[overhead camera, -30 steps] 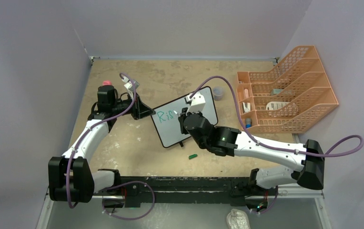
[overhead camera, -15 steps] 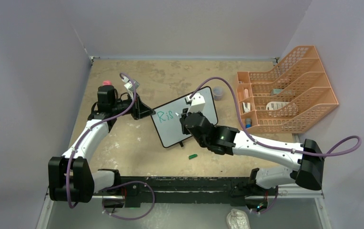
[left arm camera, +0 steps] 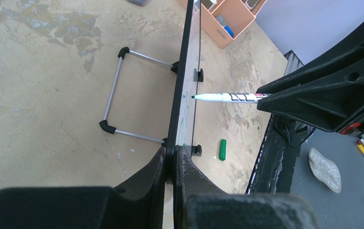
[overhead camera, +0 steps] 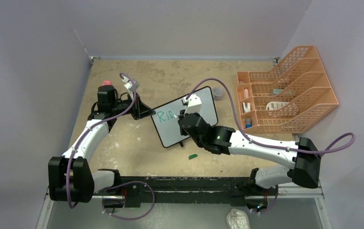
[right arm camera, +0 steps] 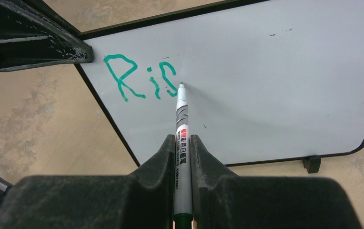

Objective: Write a sentence on the whiteboard

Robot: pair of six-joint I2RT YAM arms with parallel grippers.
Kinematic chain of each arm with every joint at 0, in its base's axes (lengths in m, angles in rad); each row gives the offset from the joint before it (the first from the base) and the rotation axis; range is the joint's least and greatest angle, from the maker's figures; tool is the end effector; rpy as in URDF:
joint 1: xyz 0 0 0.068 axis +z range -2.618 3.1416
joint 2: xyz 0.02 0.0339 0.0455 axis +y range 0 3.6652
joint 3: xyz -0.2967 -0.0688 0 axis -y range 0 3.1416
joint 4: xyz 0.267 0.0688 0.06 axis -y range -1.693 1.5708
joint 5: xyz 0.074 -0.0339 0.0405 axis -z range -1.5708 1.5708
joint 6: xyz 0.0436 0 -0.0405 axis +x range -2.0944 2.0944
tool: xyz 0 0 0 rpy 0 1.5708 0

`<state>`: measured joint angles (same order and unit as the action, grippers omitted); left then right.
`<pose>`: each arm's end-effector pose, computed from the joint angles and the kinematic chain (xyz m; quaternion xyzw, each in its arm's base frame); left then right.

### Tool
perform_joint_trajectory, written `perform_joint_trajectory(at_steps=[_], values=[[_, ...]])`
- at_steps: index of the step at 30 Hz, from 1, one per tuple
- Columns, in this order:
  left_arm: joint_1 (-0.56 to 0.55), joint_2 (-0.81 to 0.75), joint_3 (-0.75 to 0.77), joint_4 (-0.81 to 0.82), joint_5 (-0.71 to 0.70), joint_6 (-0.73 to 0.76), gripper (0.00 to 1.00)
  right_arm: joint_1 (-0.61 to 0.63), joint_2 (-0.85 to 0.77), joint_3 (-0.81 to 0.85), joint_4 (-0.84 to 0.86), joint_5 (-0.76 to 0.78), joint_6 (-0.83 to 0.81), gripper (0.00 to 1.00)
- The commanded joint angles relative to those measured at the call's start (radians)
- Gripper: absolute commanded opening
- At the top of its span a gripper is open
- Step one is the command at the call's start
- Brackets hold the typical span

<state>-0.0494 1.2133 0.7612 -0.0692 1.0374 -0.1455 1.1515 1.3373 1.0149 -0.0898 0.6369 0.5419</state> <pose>0.2638 -0.0506 0.2809 0.2120 0.7627 -0.4693 0.3913 0.1554 0.2849 0.3308 -0.0750 0.8096 0.2159 0.5407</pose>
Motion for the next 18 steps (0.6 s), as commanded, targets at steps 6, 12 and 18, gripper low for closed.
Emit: perform_joint_trajectory(at_steps=[6, 12, 18], values=[[-0.005, 0.009, 0.031, 0.003, -0.012, 0.024, 0.0, 0.001, 0.004, 0.024, 0.043, 0.029, -0.007, 0.0], [-0.004, 0.008, 0.032, 0.004, -0.014, 0.024, 0.0, 0.001, 0.012, 0.027, 0.037, 0.045, -0.005, 0.0], [-0.004, 0.009, 0.031, 0.004, -0.014, 0.026, 0.0, 0.001, 0.019, 0.028, 0.025, 0.075, 0.005, 0.0]])
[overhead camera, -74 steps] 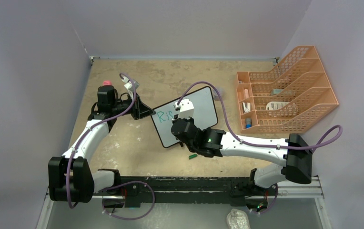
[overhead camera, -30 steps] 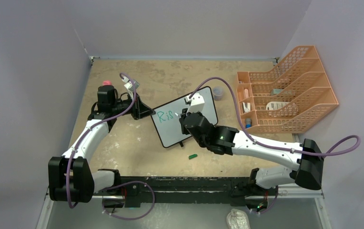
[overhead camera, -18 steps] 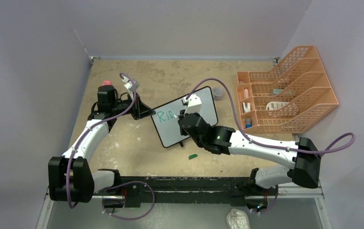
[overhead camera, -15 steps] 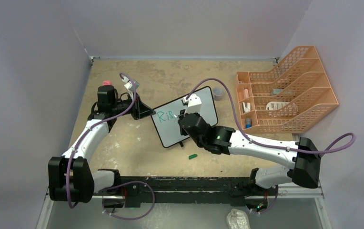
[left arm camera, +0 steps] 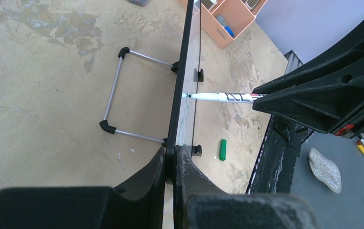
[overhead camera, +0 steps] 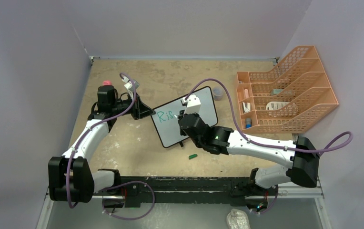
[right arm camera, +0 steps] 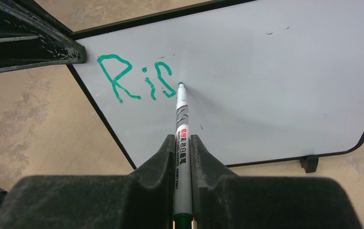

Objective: Write a sentence on the whiteboard

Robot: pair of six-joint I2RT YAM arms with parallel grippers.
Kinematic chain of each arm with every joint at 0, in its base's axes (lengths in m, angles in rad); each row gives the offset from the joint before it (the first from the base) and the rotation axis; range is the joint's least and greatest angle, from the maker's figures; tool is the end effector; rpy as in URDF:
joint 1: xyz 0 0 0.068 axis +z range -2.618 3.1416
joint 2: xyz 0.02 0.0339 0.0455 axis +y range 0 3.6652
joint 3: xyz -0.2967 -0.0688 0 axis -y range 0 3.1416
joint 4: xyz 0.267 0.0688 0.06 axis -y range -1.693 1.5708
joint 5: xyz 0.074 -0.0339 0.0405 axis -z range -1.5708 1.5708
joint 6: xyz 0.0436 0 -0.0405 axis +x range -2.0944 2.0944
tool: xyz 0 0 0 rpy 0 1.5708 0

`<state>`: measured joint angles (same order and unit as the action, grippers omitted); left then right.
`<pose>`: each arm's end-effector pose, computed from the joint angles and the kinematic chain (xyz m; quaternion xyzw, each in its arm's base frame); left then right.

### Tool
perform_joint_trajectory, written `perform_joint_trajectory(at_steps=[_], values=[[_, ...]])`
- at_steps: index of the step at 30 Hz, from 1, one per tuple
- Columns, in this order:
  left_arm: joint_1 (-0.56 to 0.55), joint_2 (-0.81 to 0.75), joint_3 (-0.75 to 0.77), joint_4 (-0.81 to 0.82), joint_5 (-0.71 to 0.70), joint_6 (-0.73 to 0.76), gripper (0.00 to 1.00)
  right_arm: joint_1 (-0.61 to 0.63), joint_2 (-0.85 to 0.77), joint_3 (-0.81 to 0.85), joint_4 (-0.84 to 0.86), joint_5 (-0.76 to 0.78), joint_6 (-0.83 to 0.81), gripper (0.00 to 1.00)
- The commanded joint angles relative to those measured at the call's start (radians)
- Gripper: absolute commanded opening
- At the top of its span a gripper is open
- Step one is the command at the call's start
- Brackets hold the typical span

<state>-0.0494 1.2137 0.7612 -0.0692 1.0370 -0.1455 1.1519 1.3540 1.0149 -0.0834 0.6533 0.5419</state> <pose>0.2639 -0.0506 0.2808 0.2118 0.7628 -0.4692 0.3912 0.1572 0.2880 0.3265 -0.0726 0.8109 0.2070 0.5426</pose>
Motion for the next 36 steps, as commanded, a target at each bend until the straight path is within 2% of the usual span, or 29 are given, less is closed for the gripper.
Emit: perform_joint_trajectory(at_steps=[1, 13, 36], values=[[-0.005, 0.009, 0.031, 0.005, -0.014, 0.026, 0.0, -0.001, 0.002, 0.028, 0.015, 0.063, 0.007, 0.0], [-0.004, 0.009, 0.031, 0.002, -0.014, 0.026, 0.0, -0.002, 0.003, 0.039, -0.012, 0.113, 0.026, 0.0], [-0.004, 0.008, 0.032, 0.002, -0.007, 0.026, 0.0, -0.001, 0.01, 0.06, 0.079, 0.091, -0.044, 0.0]])
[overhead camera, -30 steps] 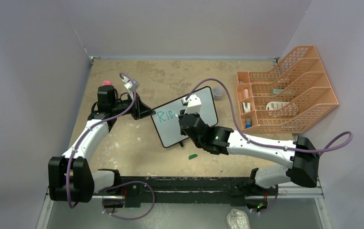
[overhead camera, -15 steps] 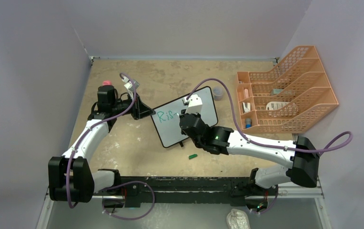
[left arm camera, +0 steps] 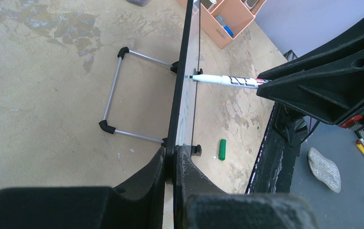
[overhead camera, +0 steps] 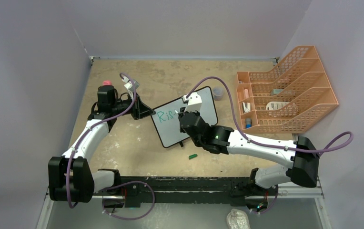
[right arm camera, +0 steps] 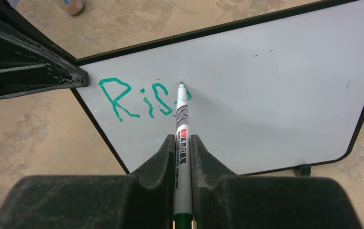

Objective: Write a sentence on the whiteboard

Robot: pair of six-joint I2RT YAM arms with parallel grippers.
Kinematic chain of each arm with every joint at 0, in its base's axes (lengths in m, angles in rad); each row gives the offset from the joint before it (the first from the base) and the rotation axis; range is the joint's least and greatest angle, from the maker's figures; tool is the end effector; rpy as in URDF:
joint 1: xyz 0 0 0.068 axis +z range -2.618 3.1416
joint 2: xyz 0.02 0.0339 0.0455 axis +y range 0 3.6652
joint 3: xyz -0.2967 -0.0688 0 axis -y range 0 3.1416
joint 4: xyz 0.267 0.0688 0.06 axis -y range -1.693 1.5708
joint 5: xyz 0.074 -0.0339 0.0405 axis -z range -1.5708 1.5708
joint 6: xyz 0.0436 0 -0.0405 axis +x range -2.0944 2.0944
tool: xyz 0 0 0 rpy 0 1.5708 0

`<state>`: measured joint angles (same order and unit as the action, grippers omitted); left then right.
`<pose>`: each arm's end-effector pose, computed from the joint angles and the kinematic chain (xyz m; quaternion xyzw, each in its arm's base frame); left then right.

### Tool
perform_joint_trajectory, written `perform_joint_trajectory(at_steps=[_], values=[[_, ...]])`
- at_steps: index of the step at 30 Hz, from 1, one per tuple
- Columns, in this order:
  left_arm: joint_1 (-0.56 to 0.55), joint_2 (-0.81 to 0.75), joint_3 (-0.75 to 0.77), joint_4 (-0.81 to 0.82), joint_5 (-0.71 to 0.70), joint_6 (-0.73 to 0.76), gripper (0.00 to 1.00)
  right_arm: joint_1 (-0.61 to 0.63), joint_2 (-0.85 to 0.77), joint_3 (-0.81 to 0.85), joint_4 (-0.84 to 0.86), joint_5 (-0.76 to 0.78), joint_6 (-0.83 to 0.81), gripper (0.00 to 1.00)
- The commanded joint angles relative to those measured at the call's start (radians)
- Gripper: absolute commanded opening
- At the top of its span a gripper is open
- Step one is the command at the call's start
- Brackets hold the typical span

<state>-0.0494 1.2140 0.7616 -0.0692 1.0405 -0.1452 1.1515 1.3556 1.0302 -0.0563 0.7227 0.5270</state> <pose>0.2638 -0.0507 0.2809 0.2127 0.7621 -0.4704 0.3907 0.1598 0.2877 0.3351 -0.0496 0.7983 0.1943 0.5680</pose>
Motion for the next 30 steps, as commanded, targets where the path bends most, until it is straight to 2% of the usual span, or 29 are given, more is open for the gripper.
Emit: perform_joint_trajectory(at_steps=[1, 30], values=[[-0.005, 0.008, 0.032, 0.003, -0.011, 0.025, 0.0, -0.001, 0.009, 0.046, 0.052, 0.019, -0.032, 0.0], [-0.005, 0.013, 0.033, 0.003, -0.014, 0.026, 0.0, 0.001, 0.014, 0.026, 0.033, -0.052, -0.047, 0.0]])
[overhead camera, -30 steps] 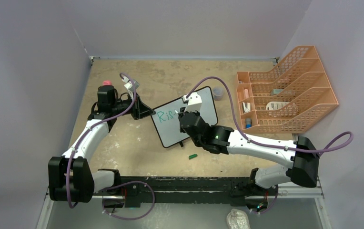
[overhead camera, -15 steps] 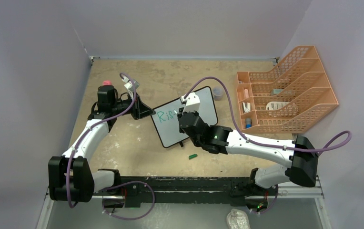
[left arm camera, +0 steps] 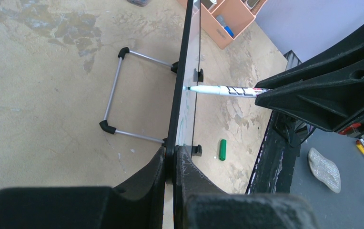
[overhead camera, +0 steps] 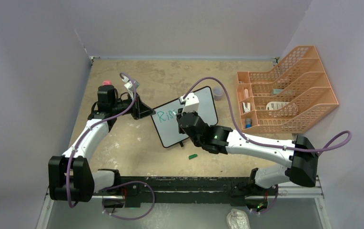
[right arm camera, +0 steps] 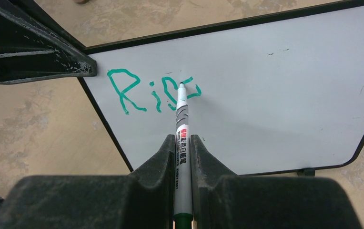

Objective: Write a sentence on the whiteboard

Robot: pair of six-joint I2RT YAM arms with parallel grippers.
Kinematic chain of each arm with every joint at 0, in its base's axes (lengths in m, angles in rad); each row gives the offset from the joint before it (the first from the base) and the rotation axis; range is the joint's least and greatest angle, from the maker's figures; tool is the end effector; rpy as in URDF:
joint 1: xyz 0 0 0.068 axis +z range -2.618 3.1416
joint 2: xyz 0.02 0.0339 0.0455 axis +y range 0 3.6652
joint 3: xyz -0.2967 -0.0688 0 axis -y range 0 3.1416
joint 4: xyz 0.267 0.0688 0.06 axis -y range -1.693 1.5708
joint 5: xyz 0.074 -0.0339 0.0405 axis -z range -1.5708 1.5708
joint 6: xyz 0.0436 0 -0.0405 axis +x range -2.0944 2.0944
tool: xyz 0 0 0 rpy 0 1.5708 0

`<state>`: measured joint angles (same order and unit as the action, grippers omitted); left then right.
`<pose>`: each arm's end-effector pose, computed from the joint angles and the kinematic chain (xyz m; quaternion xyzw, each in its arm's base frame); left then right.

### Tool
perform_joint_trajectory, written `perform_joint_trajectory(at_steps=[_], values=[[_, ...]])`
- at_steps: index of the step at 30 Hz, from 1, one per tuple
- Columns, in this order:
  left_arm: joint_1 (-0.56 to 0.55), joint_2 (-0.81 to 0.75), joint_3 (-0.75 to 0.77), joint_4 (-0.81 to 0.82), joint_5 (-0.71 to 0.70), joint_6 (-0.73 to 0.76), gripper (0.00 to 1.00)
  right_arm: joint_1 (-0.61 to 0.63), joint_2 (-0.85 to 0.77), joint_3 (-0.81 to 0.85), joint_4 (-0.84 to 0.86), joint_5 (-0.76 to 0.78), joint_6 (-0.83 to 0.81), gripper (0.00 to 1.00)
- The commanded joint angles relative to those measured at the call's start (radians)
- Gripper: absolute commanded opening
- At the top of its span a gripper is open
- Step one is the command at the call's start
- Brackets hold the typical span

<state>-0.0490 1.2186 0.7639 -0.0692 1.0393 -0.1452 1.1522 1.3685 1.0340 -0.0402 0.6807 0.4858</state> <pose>0.2649 -0.0506 0.2806 0.2118 0.7628 -0.4701 0.3901 0.1603 0.2928 0.3337 -0.0772 0.7977 0.1993 0.5640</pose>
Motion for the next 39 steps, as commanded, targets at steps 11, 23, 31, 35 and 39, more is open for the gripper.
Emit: perform_joint_trajectory(at_steps=[11, 23, 31, 35, 39], values=[[-0.005, 0.009, 0.031, 0.003, -0.013, 0.026, 0.0, -0.001, -0.016, -0.009, -0.026, -0.015, 0.019, 0.0], [-0.005, 0.008, 0.032, 0.001, -0.016, 0.027, 0.0, 0.0, -0.021, -0.035, -0.076, -0.006, 0.045, 0.0], [-0.005, 0.009, 0.031, 0.0, -0.017, 0.029, 0.0, 0.0, -0.025, -0.038, -0.101, 0.047, 0.061, 0.0], [-0.005, 0.009, 0.03, 0.0, -0.018, 0.029, 0.0, -0.001, -0.026, -0.037, -0.098, 0.074, 0.075, 0.0], [-0.005, 0.011, 0.032, 0.0, -0.016, 0.029, 0.0, 0.0, -0.032, -0.033, -0.082, 0.086, 0.073, 0.0]])
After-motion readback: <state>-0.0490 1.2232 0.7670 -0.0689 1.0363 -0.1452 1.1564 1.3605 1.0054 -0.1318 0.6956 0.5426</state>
